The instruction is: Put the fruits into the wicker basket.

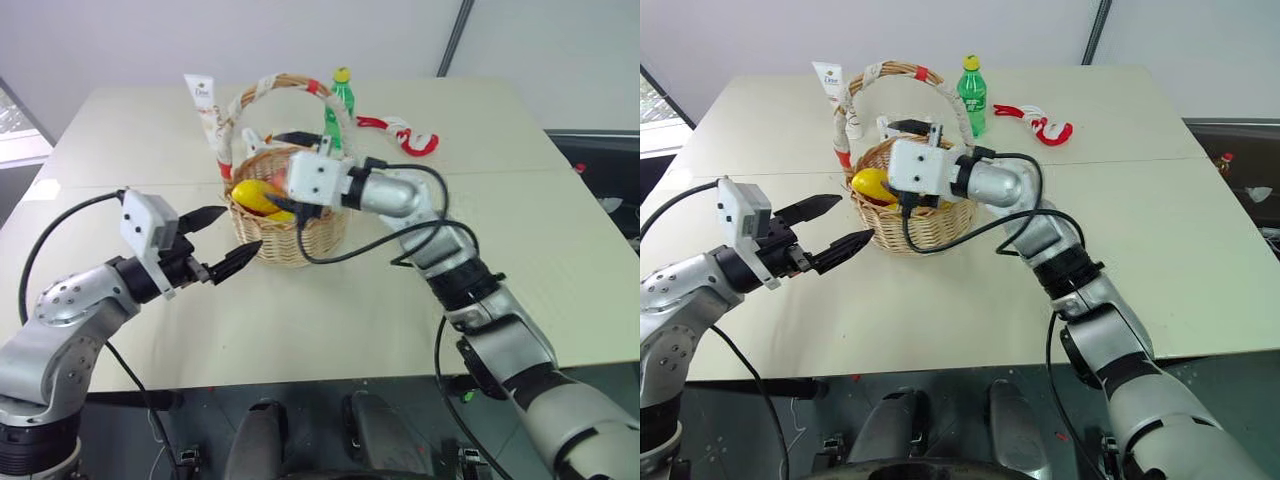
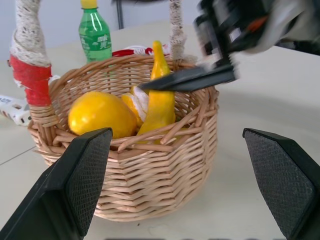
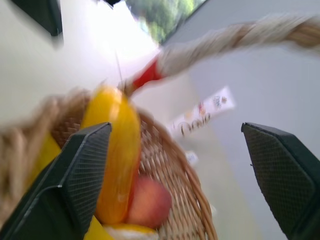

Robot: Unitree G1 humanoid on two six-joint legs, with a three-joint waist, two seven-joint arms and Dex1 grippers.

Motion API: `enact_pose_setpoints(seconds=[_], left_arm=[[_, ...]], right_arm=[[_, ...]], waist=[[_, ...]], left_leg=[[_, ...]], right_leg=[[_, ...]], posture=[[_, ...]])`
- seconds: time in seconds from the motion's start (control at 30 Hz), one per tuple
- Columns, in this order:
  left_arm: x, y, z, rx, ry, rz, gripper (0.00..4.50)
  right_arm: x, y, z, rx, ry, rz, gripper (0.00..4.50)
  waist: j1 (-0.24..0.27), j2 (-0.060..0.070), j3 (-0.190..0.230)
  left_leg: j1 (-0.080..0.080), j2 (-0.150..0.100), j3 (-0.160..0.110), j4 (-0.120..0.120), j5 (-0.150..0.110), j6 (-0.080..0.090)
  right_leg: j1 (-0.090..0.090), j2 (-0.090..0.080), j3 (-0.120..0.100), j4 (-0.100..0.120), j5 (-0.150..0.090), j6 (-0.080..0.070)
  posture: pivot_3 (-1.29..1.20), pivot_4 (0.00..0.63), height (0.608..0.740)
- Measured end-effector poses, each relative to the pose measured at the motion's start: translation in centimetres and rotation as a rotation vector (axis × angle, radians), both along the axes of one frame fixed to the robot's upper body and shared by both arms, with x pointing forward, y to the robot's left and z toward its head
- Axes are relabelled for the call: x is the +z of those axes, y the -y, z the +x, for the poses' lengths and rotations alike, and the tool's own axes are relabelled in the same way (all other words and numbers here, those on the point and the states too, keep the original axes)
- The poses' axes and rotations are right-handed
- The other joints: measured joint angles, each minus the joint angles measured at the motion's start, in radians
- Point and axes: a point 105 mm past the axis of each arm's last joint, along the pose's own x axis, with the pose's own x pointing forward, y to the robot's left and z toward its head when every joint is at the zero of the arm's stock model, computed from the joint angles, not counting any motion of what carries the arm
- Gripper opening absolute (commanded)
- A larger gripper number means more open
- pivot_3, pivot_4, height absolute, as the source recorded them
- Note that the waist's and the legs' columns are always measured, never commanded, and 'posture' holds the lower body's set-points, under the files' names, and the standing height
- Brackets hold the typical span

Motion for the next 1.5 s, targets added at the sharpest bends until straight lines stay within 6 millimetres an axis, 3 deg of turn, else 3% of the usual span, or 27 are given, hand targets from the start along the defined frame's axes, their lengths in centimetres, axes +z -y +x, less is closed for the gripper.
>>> enact_pose_setpoints(seconds=[0.1,0.23,0.37,0.43,0.6,0.7,0.93,1.17,1.23,1.33,1.5], left_arm=[[0.4,0.5,0.2,-0.019,0.014,-0.014,4.5],[0.3,1.3,0.4,-0.049,0.003,-0.026,4.5],[0.5,2.2,0.8,-0.092,0.004,-0.033,4.5],[0.5,2.3,1.0,-0.097,0.004,-0.036,4.5],[0.6,2.7,1.4,-0.112,0.001,-0.045,4.5],[0.7,2.8,1.4,-0.114,0.008,-0.048,4.5],[0.4,2.8,1.0,-0.098,0.003,-0.044,4.5],[0.4,2.9,1.0,-0.09,0.007,-0.056,4.5],[0.4,3.1,1.0,-0.095,0.009,-0.062,4.5],[0.8,3.5,1.1,-0.117,0.019,-0.064,4.5],[0.8,5.1,1.8,-0.198,0.01,-0.083,4.5]], right_arm=[[0.7,2.4,-2.3,0.053,-0.137,0.128,4.44],[-1.0,6.1,-3.2,-0.01,-0.382,0.251,4.44],[-1.9,7.6,-1.3,-0.169,-0.481,0.386,4.44],[-2.4,7.9,0.7,-0.263,-0.515,0.469,4.44],[-2.9,7.4,4.0,-0.37,-0.563,0.579,4.44],[-3.2,7.0,5.7,-0.416,-0.562,0.616,3.62],[-3.4,7.5,6.6,-0.43,-0.563,0.663,0.04],[-3.1,8.3,6.3,-0.439,-0.533,0.649,0.04],[-2.4,9.8,6.1,-0.469,-0.483,0.649,0.04],[-0.9,13.5,5.6,-0.551,-0.383,0.668,0.04],[0.7,23.2,4.2,-0.839,-0.216,0.705,0.04]], waist=[[0.002,0.0,0.0],[-0.004,0.0,0.0],[-0.01,0.0,0.0],[-0.01,0.0,0.0],[-0.007,0.0,0.0],[-0.007,0.0,0.0],[-0.006,0.0,0.0],[-0.006,0.001,0.0],[-0.002,0.0,0.0],[0.004,0.0,0.0],[0.02,0.001,0.0]], left_leg=[[0.0,-0.002,-0.002,0.0,0.0,0.0],[0.001,-0.004,-0.001,0.0,0.0,0.0],[0.002,-0.005,-0.001,-0.002,0.0,0.0],[0.002,-0.005,-0.001,-0.002,0.0,0.0],[0.0,-0.005,-0.001,-0.003,0.0,0.0],[0.0,-0.005,-0.001,-0.005,0.0,0.0],[0.0,-0.006,-0.001,-0.009,0.001,-0.001],[0.0,-0.006,-0.001,-0.01,0.001,-0.001],[-0.001,-0.006,-0.001,-0.01,0.001,-0.001],[-0.002,-0.007,-0.001,-0.01,0.001,-0.001],[-0.002,-0.009,0.0,-0.011,0.001,-0.001]], right_leg=[[0.001,-0.005,-0.004,-0.001,0.0,0.0],[0.003,-0.007,-0.004,-0.002,0.0,0.0],[0.001,-0.004,-0.004,-0.001,0.0,-0.001],[0.001,-0.001,-0.004,0.0,-0.001,-0.001],[-0.001,-0.001,-0.003,-0.001,-0.001,-0.001],[-0.001,-0.001,-0.003,-0.001,-0.001,-0.001],[-0.002,-0.005,-0.003,-0.003,-0.001,-0.001],[-0.002,-0.005,-0.003,-0.003,-0.001,-0.001],[-0.002,-0.006,-0.004,-0.003,-0.001,-0.001],[-0.002,-0.007,-0.004,-0.005,-0.001,-0.001],[-0.001,-0.006,-0.004,-0.009,-0.001,0.0]], posture=[[0.0,0.15,0.74],[0.0,0.15,0.74],[0.0,0.15,0.74],[0.0,0.15,0.74],[0.0,0.15,0.74],[0.0,0.15,0.74],[0.0,0.15,0.74],[0.0,0.15,0.74],[0.0,0.15,0.74],[0.0,0.15,0.74],[0.0,0.15,0.74]])
